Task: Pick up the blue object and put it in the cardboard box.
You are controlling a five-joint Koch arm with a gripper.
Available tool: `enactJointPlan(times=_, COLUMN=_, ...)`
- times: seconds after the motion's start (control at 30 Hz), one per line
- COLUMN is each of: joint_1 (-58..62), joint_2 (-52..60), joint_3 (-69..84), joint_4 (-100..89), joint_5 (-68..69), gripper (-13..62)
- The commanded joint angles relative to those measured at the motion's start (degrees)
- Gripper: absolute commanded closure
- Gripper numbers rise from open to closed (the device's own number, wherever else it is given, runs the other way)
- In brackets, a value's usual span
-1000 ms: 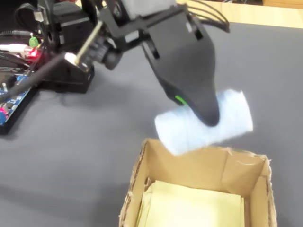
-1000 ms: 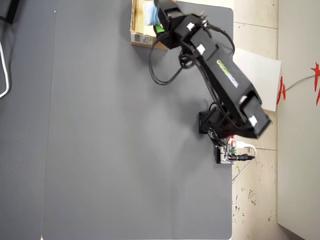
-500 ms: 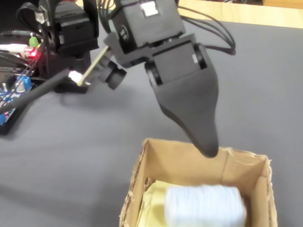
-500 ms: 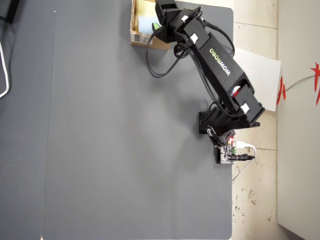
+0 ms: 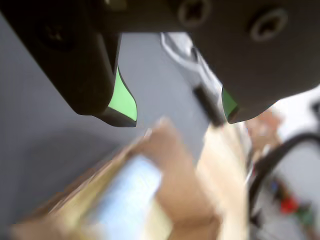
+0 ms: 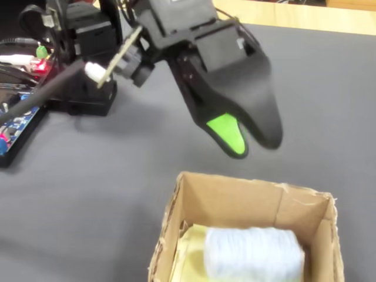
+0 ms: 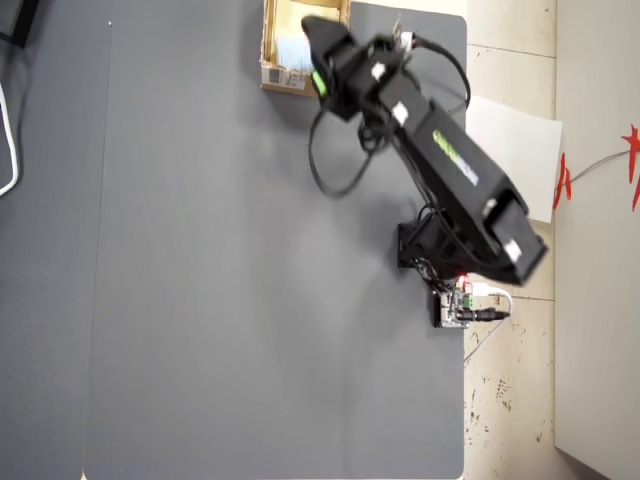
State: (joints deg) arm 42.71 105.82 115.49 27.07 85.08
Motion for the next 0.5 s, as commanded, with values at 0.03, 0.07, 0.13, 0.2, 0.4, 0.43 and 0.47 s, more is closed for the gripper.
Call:
enactJointPlan(times=0.03, joint_1=-2.9, joint_2=6.0, joint_3=1.0, joint_4=-10.0, joint_5=6.1, gripper=15.3)
enactJointPlan(times=0.07, joint_1=-4.3, joint_2=7.5, joint_3=2.7, joint_4=-11.3, joint_5=6.7, gripper=15.3)
enactJointPlan(times=0.13, joint_1=-6.9, joint_2=10.9, joint_3=6.2, joint_4=-13.3, joint_5=6.8, gripper=15.3)
enactJointPlan(times=0.2, joint_1=-10.5, joint_2=14.9, joint_3=9.6, joint_4=-13.3, joint_5=6.8, gripper=15.3)
enactJointPlan(times=0.4, joint_1=-18.3, joint_2=23.0, joint_3=17.2, joint_4=-13.3, joint_5=6.9, gripper=15.1)
enactJointPlan(times=0.43, joint_1=-19.3, joint_2=24.1, joint_3=18.5, joint_4=-13.3, joint_5=7.4, gripper=15.1)
enactJointPlan(times=0.47, joint_1=-20.6, joint_2=25.2, joint_3=19.8, joint_4=-13.4, joint_5=8.6, gripper=15.1)
